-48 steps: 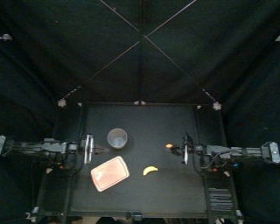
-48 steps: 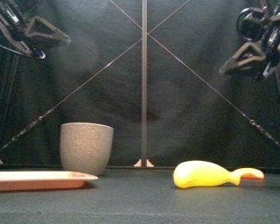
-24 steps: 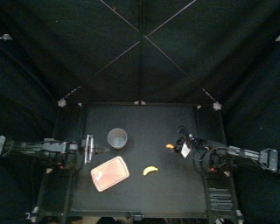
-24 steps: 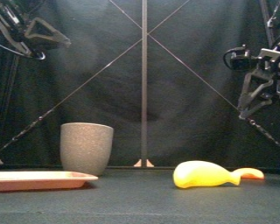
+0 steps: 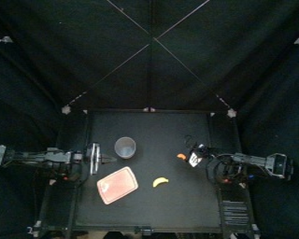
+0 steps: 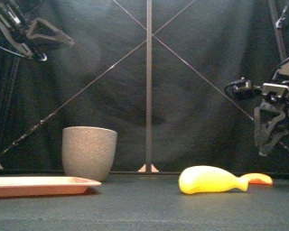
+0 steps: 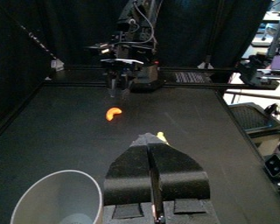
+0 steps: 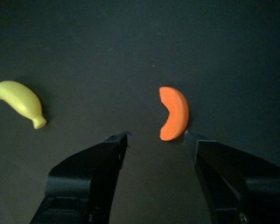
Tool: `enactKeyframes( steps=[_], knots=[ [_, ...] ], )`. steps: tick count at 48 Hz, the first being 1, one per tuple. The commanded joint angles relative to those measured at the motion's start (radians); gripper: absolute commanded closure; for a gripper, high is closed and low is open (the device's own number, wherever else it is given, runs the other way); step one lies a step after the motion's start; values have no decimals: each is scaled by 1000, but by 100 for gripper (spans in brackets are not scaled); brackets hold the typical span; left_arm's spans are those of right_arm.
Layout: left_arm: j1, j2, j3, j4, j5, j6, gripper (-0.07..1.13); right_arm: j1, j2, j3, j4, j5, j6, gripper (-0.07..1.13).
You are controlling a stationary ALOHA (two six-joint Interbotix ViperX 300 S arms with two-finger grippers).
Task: Pick the tangerine then place it in the grey bowl
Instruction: Pick the tangerine
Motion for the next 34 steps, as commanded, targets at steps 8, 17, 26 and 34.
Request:
enactKeyframes(
  steps=[8, 17, 26, 34],
  knots=[
    [8, 6, -2, 0, -9, 0, 99, -21, 121, -57, -3, -38, -2, 16],
    [8, 6, 3, 0, -11, 0, 99, -38, 230, -81, -23, -63, -2, 16],
    [8, 6, 9, 0, -9, 0, 99, -52, 299, -104, -32, -63, -3, 16],
    [6, 6, 9, -2, -14, -2, 99, -52, 314, -107, -46, -63, -2, 17]
  ],
)
